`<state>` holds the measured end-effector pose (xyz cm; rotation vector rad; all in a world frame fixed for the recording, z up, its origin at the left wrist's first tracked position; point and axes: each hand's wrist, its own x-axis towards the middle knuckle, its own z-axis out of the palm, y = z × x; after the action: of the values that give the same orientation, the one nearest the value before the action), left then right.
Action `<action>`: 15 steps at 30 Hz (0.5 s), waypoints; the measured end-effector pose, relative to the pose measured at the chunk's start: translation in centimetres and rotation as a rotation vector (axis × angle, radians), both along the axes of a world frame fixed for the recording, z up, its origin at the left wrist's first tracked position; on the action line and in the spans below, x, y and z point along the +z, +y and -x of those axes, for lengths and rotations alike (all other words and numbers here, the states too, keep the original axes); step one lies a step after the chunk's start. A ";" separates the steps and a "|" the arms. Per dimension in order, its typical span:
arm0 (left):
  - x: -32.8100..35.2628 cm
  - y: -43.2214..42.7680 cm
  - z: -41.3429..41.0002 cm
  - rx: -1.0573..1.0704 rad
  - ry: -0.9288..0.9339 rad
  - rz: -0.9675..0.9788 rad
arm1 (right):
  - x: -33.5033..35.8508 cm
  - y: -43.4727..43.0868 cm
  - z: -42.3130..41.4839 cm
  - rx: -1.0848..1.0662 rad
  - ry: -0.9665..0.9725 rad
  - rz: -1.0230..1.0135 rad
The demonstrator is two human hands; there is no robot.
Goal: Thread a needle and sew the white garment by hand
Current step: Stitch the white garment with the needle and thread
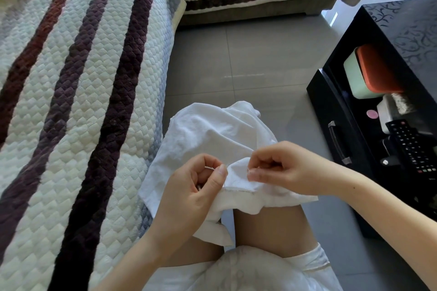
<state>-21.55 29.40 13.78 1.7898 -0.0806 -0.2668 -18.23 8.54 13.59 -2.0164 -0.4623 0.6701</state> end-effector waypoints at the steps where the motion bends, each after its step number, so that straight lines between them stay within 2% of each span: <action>1: 0.0 0.1 0.0 0.001 0.004 -0.001 | 0.4 -0.1 -0.1 -0.043 -0.009 -0.046; 6: -0.3 0.6 -0.3 -0.012 0.007 -0.019 | 2.4 -1.2 -1.4 -0.219 -0.006 -0.362; 11: 0.0 0.8 -0.3 -0.073 0.028 -0.003 | 3.6 -1.3 -2.7 -0.370 -0.065 -0.463; 15: 0.1 1.3 -0.2 -0.151 0.065 0.015 | 4.2 -1.2 -3.3 -0.477 -0.095 -0.458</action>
<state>-21.32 30.66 13.87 1.7612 -0.1710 -0.4315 -14.90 7.37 17.74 -1.6349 -0.1543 0.1536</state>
